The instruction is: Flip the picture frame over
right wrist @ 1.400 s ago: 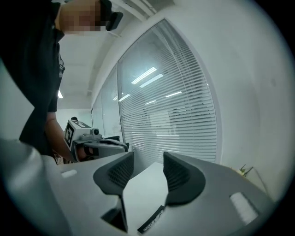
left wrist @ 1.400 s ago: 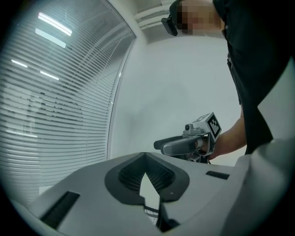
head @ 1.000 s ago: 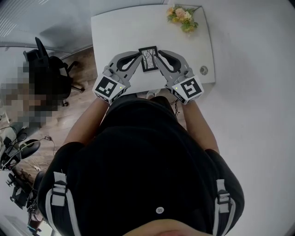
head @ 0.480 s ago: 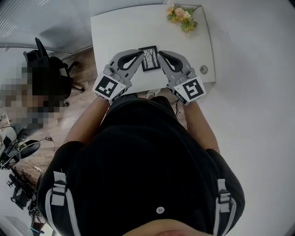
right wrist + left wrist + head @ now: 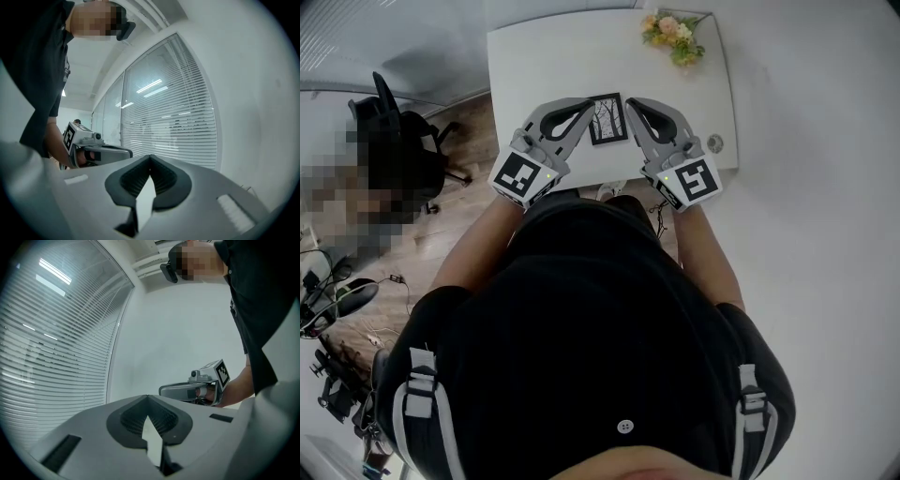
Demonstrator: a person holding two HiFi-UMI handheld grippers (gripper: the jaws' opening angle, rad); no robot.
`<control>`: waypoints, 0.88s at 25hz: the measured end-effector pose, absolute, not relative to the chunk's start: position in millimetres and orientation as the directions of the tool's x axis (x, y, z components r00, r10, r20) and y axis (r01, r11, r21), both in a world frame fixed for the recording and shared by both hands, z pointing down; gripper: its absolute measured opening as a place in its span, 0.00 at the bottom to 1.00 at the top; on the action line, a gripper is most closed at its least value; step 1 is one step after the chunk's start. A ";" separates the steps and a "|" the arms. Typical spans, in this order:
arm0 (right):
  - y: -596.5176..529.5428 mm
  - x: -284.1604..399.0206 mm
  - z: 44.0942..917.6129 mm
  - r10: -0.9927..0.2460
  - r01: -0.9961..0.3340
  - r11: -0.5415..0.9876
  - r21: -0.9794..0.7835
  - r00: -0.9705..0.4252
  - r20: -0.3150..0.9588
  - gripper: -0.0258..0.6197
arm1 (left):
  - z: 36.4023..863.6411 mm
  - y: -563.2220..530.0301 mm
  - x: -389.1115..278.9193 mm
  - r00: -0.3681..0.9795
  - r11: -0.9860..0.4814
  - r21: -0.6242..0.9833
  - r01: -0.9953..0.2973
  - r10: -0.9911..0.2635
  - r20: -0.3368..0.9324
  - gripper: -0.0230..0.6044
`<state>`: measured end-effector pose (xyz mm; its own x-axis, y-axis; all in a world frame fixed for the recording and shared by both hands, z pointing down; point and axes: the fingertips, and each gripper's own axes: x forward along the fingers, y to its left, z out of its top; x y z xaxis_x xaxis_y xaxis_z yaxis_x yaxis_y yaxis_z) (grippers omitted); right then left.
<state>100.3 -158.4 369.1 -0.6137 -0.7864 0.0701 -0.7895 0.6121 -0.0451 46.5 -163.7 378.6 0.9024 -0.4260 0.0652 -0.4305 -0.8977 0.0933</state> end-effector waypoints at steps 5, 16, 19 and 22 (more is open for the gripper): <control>-161.0 100.1 370.0 -0.783 -0.786 0.616 -0.044 -0.618 0.073 0.05 | 376.2 -167.6 46.3 0.897 -0.892 0.093 -0.442 -0.437 0.070 0.04; -163.0 100.3 373.0 -0.784 -0.788 0.613 -0.046 -0.615 0.084 0.05 | 377.6 -170.3 43.8 0.895 -0.890 0.096 -0.445 -0.440 0.073 0.04; -162.3 100.6 374.2 -0.785 -0.790 0.612 -0.048 -0.613 0.088 0.05 | 378.8 -168.6 44.1 0.899 -0.894 0.096 -0.438 -0.433 0.065 0.04; -163.0 100.0 376.2 -0.784 -0.789 0.612 -0.049 -0.614 0.092 0.05 | 380.6 -169.4 43.7 0.899 -0.894 0.098 -0.437 -0.433 0.066 0.04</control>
